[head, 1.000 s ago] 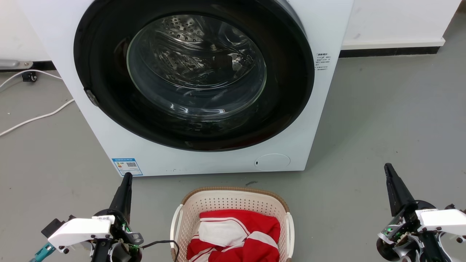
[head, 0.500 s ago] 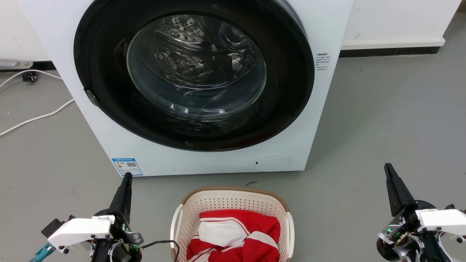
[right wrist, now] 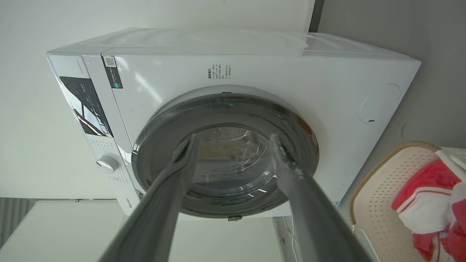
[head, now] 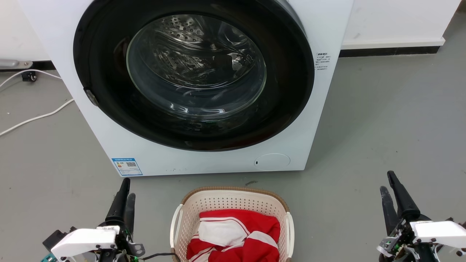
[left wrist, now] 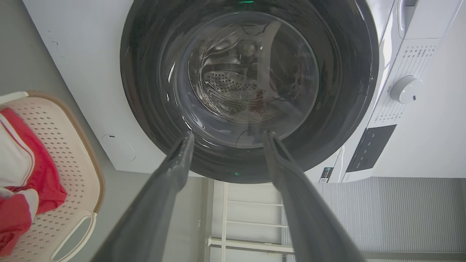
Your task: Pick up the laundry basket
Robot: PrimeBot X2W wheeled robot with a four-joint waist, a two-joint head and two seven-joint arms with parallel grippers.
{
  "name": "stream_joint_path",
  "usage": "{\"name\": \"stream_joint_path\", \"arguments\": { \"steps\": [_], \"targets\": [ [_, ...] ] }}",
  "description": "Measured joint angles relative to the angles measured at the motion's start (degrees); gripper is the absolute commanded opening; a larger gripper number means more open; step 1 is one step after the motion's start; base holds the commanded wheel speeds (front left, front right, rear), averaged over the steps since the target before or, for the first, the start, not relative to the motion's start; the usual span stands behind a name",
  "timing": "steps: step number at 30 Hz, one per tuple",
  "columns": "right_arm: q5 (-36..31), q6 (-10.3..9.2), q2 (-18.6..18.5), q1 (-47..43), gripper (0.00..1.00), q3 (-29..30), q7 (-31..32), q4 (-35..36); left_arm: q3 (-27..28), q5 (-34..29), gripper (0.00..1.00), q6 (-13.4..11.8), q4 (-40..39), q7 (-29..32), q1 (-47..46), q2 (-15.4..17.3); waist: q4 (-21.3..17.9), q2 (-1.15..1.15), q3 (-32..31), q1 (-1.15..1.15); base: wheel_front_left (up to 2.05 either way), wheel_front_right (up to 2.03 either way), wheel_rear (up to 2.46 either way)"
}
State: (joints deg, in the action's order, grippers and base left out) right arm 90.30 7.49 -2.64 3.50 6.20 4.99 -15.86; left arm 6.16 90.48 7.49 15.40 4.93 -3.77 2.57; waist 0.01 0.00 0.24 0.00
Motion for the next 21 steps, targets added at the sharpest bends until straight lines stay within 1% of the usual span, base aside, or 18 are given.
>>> {"name": "stream_joint_path", "arguments": {
  "steps": [4, 17, 21],
  "targets": [
    [-4.09, 0.00, 0.00, -0.01, 1.00, 0.01, -1.12, 1.11, 0.15, -3.67, 1.00, -0.02, -0.92, -1.10, 0.00, 0.01, 0.01, 0.00, 0.07, 0.00, 0.00, 0.00, 0.00],
    [-22.56, 0.00, 0.00, -0.52, 1.00, -1.24, -4.44, 6.14, -0.45, -17.75, 1.00, -2.04, -5.31, -4.39, 0.08, 0.02, 0.07, 0.00, 0.24, 0.00, 0.00, 0.00, 0.00],
    [-28.15, 0.00, 0.00, -1.07, 1.00, -1.74, -5.34, 7.12, -0.94, -22.34, 1.00, -3.00, -6.62, -5.23, 0.38, 0.02, 0.07, 0.00, 0.25, 0.00, 0.00, 0.00, 0.00]
  ]
}}
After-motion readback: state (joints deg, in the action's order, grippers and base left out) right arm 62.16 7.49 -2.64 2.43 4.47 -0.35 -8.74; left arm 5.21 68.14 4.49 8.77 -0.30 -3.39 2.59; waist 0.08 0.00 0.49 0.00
